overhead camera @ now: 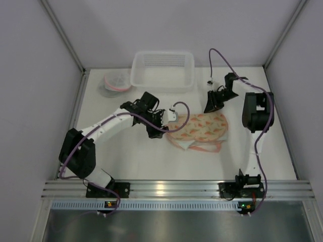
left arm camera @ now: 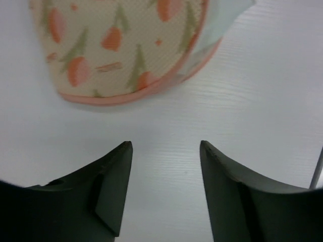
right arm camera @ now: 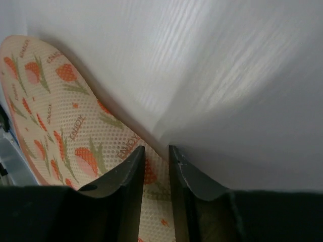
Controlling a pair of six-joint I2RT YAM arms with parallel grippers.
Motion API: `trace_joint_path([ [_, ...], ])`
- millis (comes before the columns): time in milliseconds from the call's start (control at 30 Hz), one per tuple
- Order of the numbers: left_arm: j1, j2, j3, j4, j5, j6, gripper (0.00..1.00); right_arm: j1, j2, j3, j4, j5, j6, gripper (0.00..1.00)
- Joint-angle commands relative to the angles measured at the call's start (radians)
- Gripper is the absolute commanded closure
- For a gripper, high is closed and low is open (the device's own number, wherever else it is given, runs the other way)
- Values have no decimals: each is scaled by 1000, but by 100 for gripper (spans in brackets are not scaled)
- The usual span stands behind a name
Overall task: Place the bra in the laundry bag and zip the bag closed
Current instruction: Zip the zipper on the laundry bag.
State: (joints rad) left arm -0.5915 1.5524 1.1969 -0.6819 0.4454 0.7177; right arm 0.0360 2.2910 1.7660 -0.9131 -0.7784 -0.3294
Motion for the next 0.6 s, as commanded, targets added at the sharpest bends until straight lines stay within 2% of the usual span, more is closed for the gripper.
trace_joint_path([
  [0,-77,-40,-92,1,75,34,42,-8,-155,-144,-10,96,-66,74],
  [133,-132,49,-100,-1,130,-82,46,-8,-283,-299,0,110,-63,79],
  [233,-134,185,-25,2,133,-219,51,-8,-356,-381,11,128,-42,83],
  [300,-120,261,6,50,131,-321,53,-8,-390,-433,13,133,-33,86],
  [433,-67,366,88,159,119,-460,52,-2,-415,-516,8,116,-13,92],
  [567,33,454,231,241,133,-572,53,11,-444,-582,31,94,10,95],
])
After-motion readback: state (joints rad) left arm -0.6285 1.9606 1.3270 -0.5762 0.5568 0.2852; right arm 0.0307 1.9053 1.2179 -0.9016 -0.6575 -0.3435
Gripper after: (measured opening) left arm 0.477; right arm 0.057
